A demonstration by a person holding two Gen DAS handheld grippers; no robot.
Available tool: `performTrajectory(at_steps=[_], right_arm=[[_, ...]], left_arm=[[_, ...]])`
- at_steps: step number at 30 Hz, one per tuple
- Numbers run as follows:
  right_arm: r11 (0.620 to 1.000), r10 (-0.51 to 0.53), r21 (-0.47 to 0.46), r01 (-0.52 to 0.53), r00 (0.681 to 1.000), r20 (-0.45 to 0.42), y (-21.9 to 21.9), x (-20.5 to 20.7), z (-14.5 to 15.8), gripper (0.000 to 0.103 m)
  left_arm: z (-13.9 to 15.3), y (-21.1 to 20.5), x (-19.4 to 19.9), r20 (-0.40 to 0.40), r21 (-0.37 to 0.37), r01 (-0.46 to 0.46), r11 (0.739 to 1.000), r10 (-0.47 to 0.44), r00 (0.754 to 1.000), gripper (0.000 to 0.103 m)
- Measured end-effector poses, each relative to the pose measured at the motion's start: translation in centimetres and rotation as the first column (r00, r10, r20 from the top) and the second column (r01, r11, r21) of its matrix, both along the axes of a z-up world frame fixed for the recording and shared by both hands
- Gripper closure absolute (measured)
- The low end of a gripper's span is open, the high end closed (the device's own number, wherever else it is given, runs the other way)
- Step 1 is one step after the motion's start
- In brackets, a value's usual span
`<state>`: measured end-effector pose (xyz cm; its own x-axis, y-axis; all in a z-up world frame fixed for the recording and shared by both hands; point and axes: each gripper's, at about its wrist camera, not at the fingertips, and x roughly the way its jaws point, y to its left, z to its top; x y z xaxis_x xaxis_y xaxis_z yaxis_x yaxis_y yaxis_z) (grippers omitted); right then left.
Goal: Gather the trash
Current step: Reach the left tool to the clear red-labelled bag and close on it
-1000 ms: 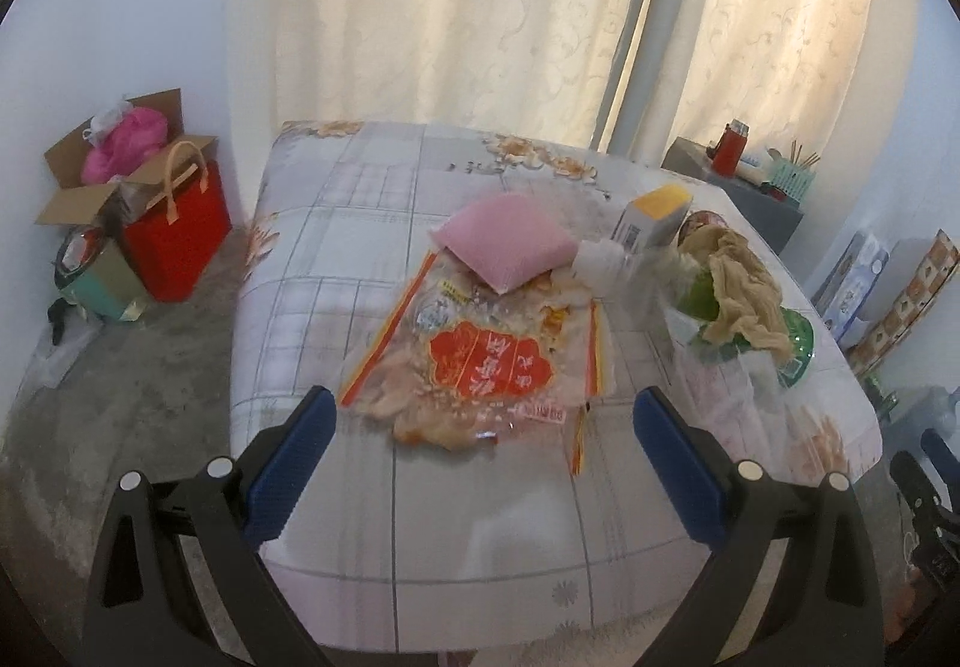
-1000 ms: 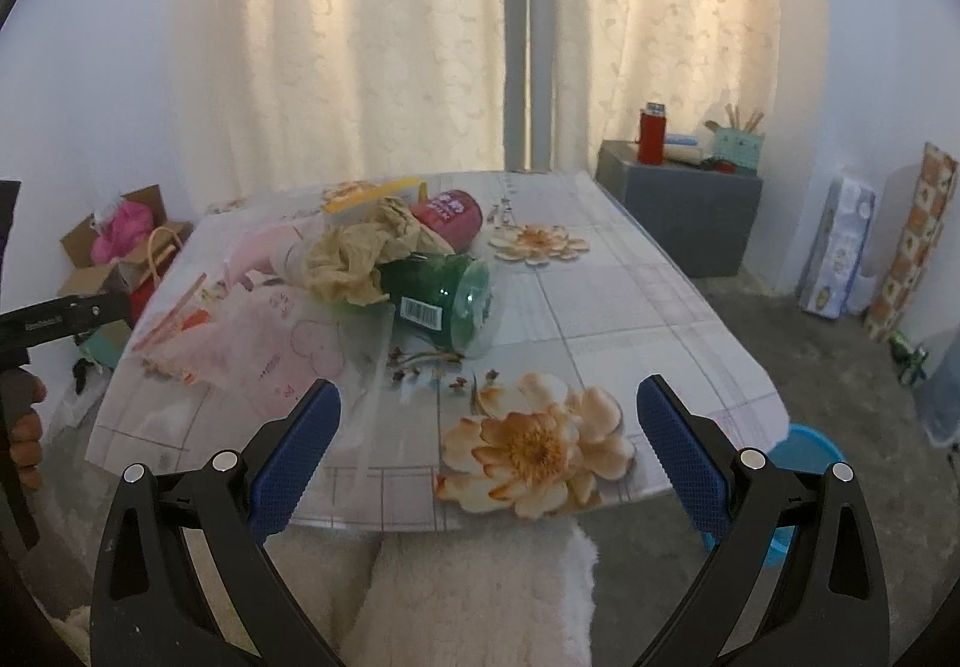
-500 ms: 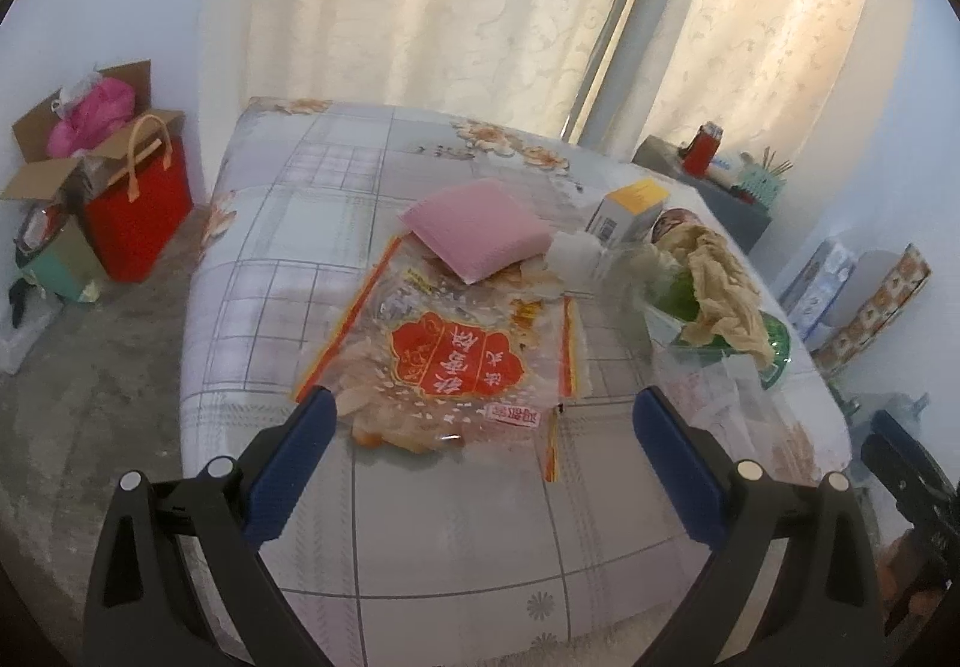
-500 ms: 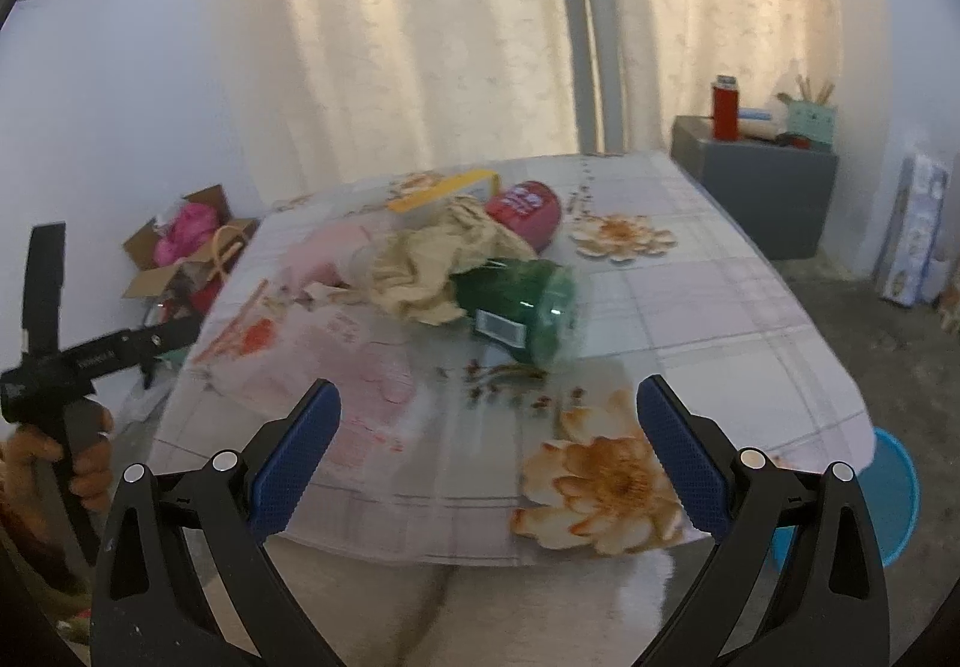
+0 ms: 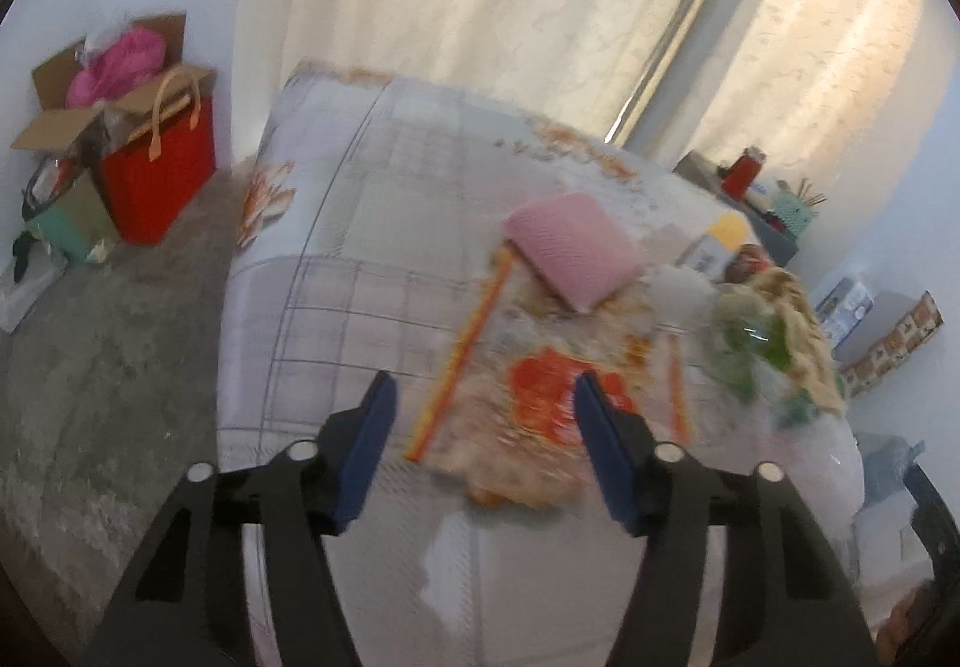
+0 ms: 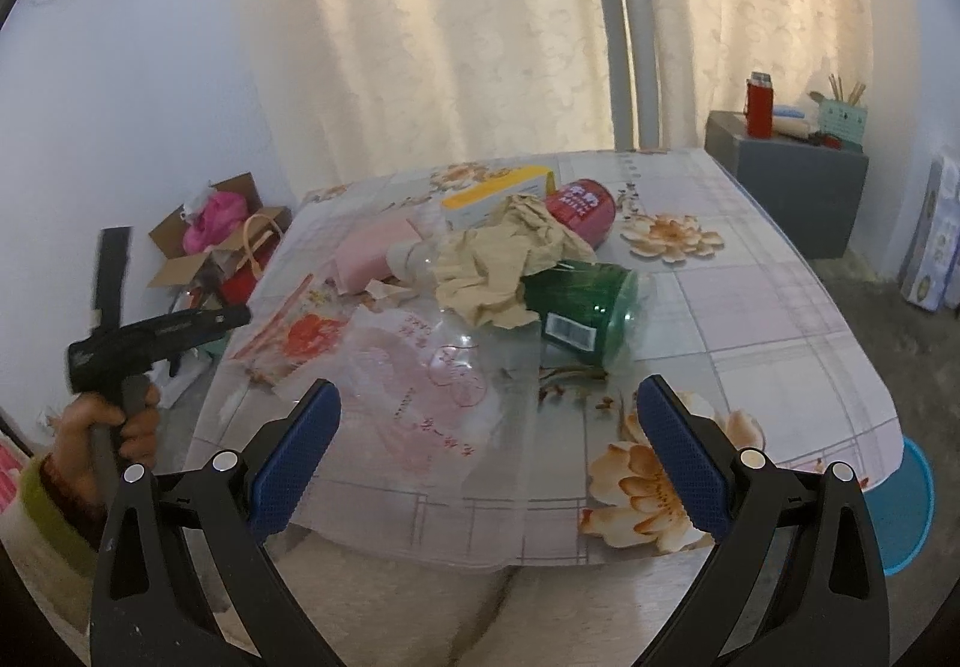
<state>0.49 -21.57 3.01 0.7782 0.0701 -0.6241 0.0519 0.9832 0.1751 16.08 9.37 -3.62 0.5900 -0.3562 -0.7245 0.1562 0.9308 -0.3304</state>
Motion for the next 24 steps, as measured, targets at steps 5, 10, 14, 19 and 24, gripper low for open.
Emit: performTrajectory(at_steps=[5,10,14,19,24], right_arm=[[1.000,0.005,-0.015,-0.005,1.000,-0.003,0.9,0.1,0.1,0.008],[1.000,0.002,-0.016,-0.002,1.000,-0.012,1.2,0.1,0.0,0.008],[1.000,0.002,-0.019,-0.002,1.000,-0.014,1.3,0.1,0.0,0.008],[1.000,0.010,-0.023,-0.010,1.000,-0.017,1.9,0.4,0.0,0.008],[0.998,0.043,-0.040,-0.044,0.999,-0.019,3.3,1.1,0.0,0.008]], left_arm=[[-1.9,0.3,2.6,-0.094,-0.011,0.033,0.999,-0.034,0.995,0.063],[-2.2,-0.7,3.4,-0.087,0.042,0.083,0.996,-0.079,0.993,0.068],[-2.2,-1.9,3.2,-0.084,0.109,0.121,0.987,-0.112,0.990,0.077],[-2.2,-2.9,2.2,-0.057,0.170,0.155,0.973,-0.147,0.987,0.086],[-2.3,-2.4,1.3,-0.041,0.146,0.156,0.977,-0.151,0.988,0.089]])
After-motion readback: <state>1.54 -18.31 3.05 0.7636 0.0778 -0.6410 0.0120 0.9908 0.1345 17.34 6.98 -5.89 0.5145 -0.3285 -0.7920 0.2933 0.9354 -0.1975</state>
